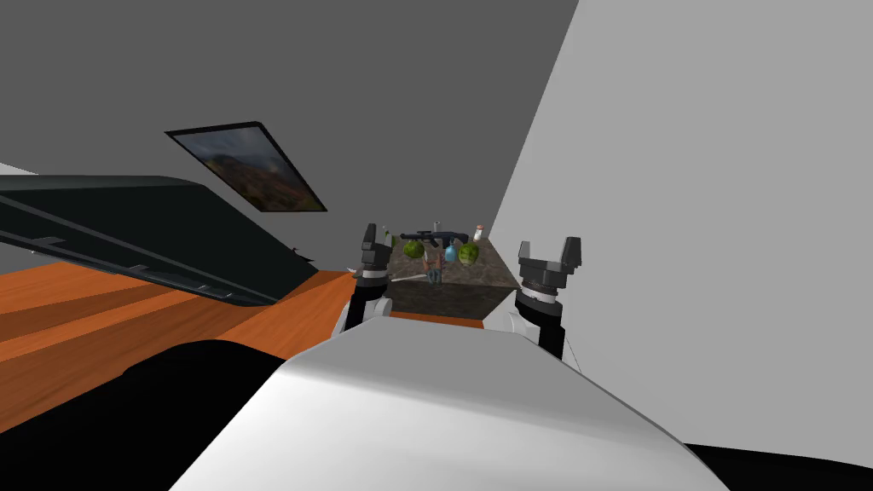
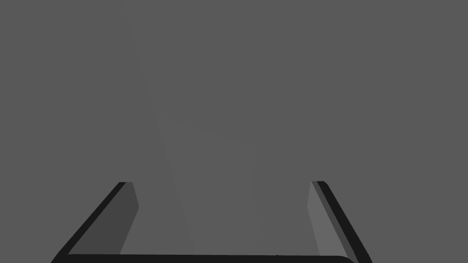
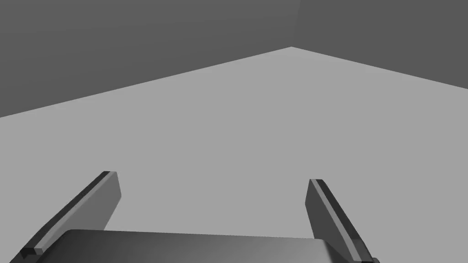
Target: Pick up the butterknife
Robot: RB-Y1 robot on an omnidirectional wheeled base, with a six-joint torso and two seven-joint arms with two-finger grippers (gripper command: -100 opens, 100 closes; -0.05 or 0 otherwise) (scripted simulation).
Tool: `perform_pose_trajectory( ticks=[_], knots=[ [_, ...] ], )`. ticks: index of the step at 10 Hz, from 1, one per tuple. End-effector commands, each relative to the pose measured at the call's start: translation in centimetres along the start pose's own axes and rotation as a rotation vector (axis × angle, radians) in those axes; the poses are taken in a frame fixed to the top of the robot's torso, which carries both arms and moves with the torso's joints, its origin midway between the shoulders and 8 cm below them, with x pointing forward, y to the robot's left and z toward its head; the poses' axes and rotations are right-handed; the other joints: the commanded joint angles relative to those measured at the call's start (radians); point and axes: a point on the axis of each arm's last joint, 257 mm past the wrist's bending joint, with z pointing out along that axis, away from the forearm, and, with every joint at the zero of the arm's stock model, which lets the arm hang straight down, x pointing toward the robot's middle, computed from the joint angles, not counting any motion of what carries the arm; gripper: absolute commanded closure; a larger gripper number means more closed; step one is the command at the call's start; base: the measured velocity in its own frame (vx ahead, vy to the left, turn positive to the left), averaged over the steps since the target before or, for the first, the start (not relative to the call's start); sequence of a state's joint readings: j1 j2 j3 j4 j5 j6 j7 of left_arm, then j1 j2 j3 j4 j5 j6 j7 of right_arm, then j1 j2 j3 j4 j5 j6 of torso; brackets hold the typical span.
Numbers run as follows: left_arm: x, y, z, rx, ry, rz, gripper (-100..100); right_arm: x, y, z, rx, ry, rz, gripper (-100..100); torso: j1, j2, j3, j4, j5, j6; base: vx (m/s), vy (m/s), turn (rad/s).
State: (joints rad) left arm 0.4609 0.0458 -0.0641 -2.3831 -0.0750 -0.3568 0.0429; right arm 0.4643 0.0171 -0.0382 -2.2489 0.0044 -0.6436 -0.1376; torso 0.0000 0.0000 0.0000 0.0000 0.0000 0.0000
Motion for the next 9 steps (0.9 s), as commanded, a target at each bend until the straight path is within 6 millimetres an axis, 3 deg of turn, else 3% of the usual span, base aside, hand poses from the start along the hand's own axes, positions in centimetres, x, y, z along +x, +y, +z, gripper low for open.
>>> perform_pose_trajectory(
  ticks=[1,9],
  knots=[
    [0.6,1.8,-0.5,-0.035,0.037,0.027,-100,0.0,0.0,0.0,0.000,0.000,0.000,0,0.000,0.000,0.000,0.000,0.000,0.000,-0.017,0.035,0.004],
    [1.2,10.6,-3.9,-0.206,0.101,0.137,-100,0.0,0.0,0.0,0.000,0.000,0.000,0,0.005,0.003,0.002,0.001,0.001,0.000,-0.048,0.074,0.001]
  ],
)
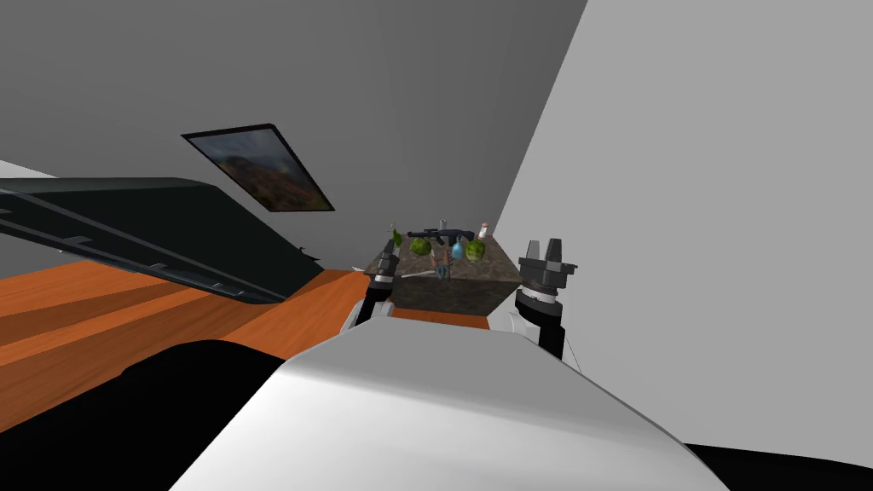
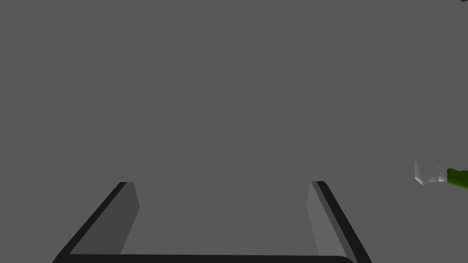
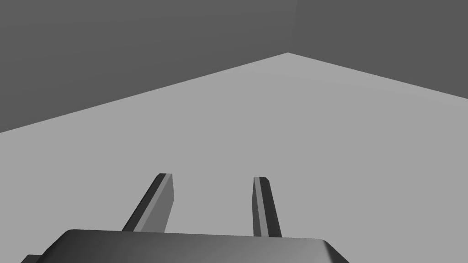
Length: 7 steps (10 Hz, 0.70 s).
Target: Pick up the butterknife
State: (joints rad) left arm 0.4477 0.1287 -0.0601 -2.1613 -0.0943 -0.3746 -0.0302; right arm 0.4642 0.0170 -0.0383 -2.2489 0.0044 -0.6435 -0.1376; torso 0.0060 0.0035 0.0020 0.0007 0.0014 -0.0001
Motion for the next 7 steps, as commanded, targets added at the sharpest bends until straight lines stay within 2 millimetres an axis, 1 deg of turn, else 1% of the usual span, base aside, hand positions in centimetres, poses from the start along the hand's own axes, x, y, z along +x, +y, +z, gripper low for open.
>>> perform_pose_trajectory(
  ticks=[1,4,6,7],
  knots=[
    [0.5,2.1,-0.6,-0.041,0.013,0.028,-100,0.0,0.0,0.0,0.000,0.000,0.000,0,0.000,0.000,0.000,0.000,0.000,0.000,-0.050,0.096,0.002],
    [1.3,6.3,-2.0,-0.120,0.040,0.072,-100,0.0,0.0,0.0,0.000,0.000,0.000,0,0.000,0.001,0.001,0.000,0.000,0.000,-0.065,0.087,-0.001],
    [1.8,8.7,-3.0,-0.165,0.058,0.094,-100,0.0,0.0,0.0,0.000,0.000,0.000,0,0.000,0.000,0.000,0.000,0.000,0.000,-0.050,0.080,-0.005],
    [1.8,9.0,-3.2,-0.172,0.059,0.094,-100,0.0,0.0,0.0,0.000,0.000,0.000,0,-0.001,0.000,0.000,0.000,0.000,0.000,-0.029,0.047,-0.003]
  ],
)
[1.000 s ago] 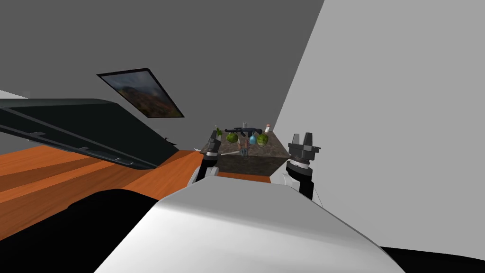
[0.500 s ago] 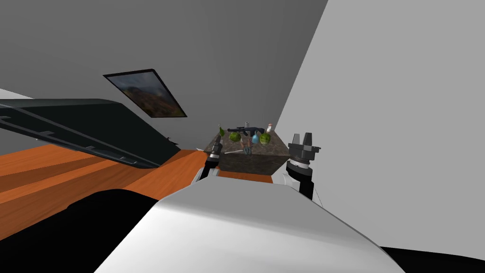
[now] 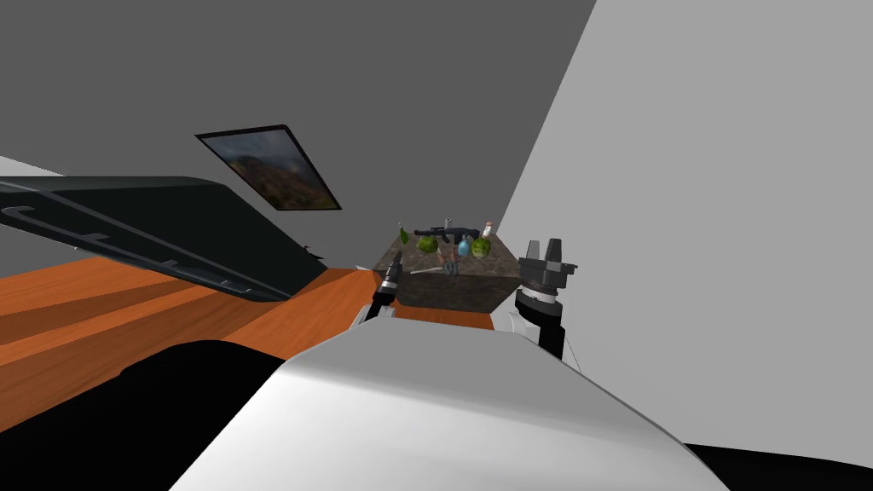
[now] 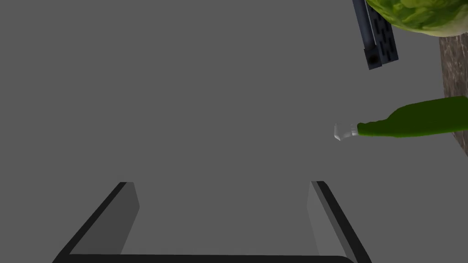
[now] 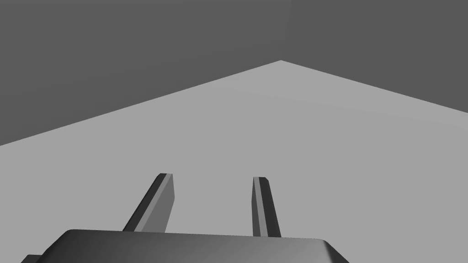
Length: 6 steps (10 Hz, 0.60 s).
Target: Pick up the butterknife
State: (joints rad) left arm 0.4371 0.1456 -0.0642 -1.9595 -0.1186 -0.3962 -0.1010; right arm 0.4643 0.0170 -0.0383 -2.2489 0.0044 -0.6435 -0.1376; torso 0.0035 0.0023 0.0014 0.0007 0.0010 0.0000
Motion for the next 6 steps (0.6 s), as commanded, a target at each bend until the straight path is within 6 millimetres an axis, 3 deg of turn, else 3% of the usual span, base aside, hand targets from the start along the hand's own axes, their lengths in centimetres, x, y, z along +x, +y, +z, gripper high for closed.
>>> perform_pose_trajectory(
  ticks=[1,6],
  knots=[
    [0.6,1.8,-0.4,-0.032,0.012,0.009,-100,0.0,0.0,0.0,0.000,0.000,0.000,0,0.000,0.000,0.000,0.000,0.000,0.000,-0.024,0.030,-0.005],
    [2.3,6.3,-1.6,-0.110,0.044,0.006,-100,0.0,0.0,0.0,0.000,0.000,0.000,0,-0.001,-0.001,-0.001,0.000,0.000,0.000,-0.025,0.032,-0.014]
  ],
)
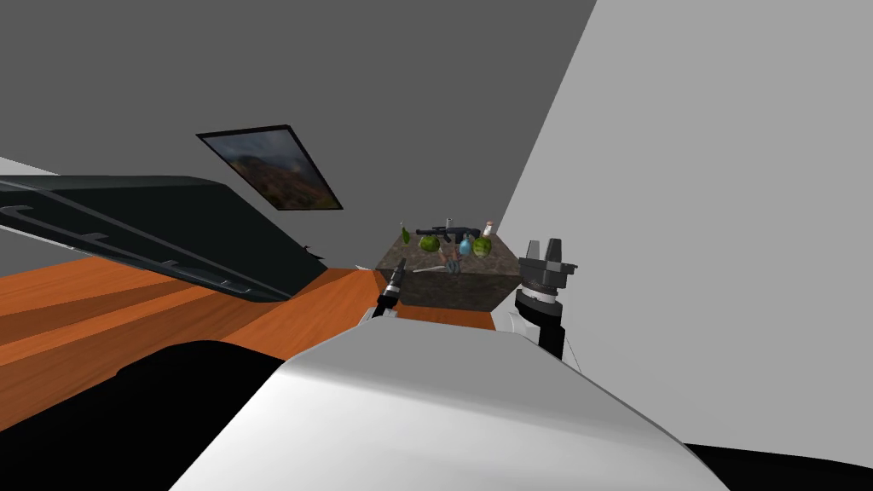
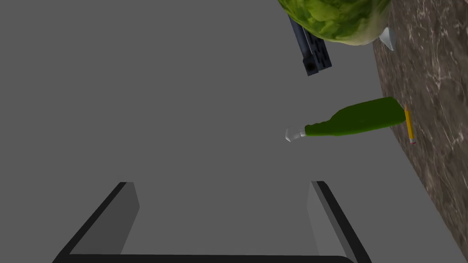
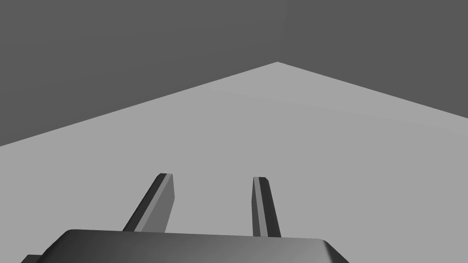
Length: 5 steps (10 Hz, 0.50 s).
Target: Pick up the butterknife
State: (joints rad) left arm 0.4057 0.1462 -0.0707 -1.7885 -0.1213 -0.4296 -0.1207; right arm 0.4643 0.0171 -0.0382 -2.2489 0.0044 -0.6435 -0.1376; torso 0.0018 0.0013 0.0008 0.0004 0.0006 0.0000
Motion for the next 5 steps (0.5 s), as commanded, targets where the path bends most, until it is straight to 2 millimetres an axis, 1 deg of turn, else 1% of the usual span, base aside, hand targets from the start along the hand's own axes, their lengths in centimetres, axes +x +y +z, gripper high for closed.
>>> perform_pose_trajectory(
  ticks=[1,2,3,5],
  knots=[
    [0.8,1.8,-0.4,-0.034,0.013,-0.013,-100,0.0,0.0,0.0,0.000,0.000,0.000,0,0.000,0.000,0.000,0.000,0.000,0.000,-0.023,0.023,-0.031],
    [0.9,2.2,-0.6,-0.043,0.015,-0.013,-100,0.0,0.0,0.0,0.000,0.000,0.000,0,0.000,0.000,0.000,0.000,0.000,0.000,-0.015,0.014,-0.010],
    [1.4,3.4,-0.8,-0.061,0.023,-0.026,-100,0.0,0.0,0.0,0.000,0.000,0.000,0,-0.001,0.000,0.000,0.000,0.000,0.000,-0.008,0.004,-0.020],
    [1.9,4.4,-1.0,-0.079,0.029,-0.041,-100,0.0,0.0,0.0,0.000,0.000,0.000,0,-0.002,-0.001,-0.001,0.000,0.000,0.000,-0.004,-0.002,-0.021]
  ],
)
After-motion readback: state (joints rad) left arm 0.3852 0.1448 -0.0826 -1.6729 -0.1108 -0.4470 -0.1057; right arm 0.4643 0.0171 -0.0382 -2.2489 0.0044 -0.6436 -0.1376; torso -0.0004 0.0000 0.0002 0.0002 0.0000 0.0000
